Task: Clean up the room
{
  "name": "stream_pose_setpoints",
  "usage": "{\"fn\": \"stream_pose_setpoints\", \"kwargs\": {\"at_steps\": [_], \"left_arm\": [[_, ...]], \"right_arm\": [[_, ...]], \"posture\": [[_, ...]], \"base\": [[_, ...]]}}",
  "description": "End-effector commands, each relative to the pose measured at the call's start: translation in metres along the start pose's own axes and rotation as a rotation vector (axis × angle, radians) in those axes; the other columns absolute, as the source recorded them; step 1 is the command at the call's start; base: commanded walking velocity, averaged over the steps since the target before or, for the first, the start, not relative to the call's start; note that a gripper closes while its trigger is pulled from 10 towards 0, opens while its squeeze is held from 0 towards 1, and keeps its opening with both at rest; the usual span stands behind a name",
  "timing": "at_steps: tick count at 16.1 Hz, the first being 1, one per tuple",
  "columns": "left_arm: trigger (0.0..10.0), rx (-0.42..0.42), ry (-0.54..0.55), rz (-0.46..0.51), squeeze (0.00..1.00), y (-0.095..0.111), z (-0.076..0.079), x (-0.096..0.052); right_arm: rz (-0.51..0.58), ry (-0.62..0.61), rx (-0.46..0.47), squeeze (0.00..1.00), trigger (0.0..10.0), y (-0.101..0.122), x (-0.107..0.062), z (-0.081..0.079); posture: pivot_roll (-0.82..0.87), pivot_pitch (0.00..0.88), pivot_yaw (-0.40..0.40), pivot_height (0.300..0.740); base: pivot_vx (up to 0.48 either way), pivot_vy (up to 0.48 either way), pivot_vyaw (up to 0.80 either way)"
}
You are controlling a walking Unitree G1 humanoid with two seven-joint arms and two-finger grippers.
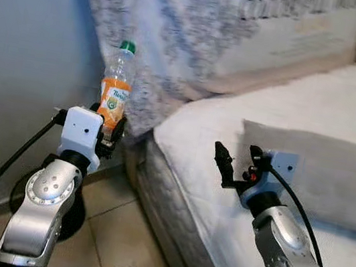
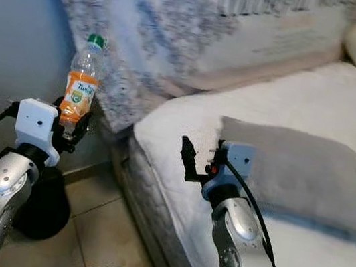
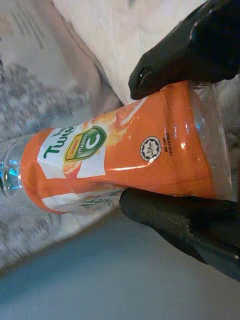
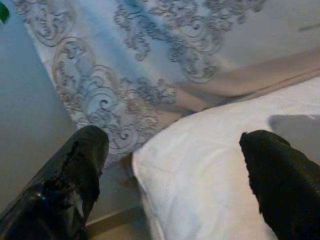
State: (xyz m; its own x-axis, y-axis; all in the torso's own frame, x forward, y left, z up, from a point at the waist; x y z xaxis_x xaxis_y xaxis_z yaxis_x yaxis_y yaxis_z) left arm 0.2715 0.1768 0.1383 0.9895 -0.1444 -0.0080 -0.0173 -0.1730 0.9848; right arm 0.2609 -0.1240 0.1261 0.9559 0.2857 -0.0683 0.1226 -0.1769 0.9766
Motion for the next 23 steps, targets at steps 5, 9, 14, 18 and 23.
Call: {"fn": "stream_pose_setpoints", "kwargs": {"at_steps": [5,9,14,18,23], "left_arm": [[10.0,0.015,0.009,-0.005,0.00,0.002,0.001,0.000],[10.0,-0.016,0.004,-0.003,0.00,0.003,-0.003,-0.001],[10.0,-0.031,-0.010,-0.009,0.00,0.004,-0.004,-0.004],[10.0,-0.008,-0.009,-0.032,0.00,0.000,-0.006,-0.006],[10.0,0.045,-0.039,-0.093,0.00,-0.012,-0.007,-0.013]], "right_arm": [[-0.032,-0.026,0.009,0.00,10.0,-0.005,0.004,0.006],[-0.060,-0.005,-0.006,0.00,10.0,-0.009,0.004,0.005],[-0.107,-0.008,-0.015,0.00,10.0,-0.017,0.003,0.008],[-0.128,0.017,-0.026,0.00,10.0,-0.019,0.004,0.006],[-0.149,-0.041,-0.105,0.00,10.0,-0.022,0.008,0.016]], "posture": [[0.05,0.000,-0.017,0.740],[0.04,0.000,-0.001,0.740],[0.04,0.000,0.007,0.740],[0.05,0.000,-0.003,0.740],[0.06,0.000,-0.019,0.740]], "base": [[0.000,0.000,0.80],[0.000,0.000,0.80],[0.253,0.000,0.80],[0.356,0.000,0.80],[0.362,0.000,0.12]]}}
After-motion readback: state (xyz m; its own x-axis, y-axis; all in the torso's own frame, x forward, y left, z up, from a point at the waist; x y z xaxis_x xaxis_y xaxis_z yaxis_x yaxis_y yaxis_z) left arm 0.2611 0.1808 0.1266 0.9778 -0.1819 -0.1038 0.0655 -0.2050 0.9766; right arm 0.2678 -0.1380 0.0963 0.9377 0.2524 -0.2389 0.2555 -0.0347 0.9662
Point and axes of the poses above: a point about 5 cm out from each wrist's last joint towards the gripper, its own x axis pointing out of the wrist towards the gripper, its own y axis along the axis of the wrist's last joint, z = x × y, the point moved 1 cm from there along x, pointing out of the wrist towards the gripper, and after that the axes turned 1 degree about -x, right-handed, at the moved point
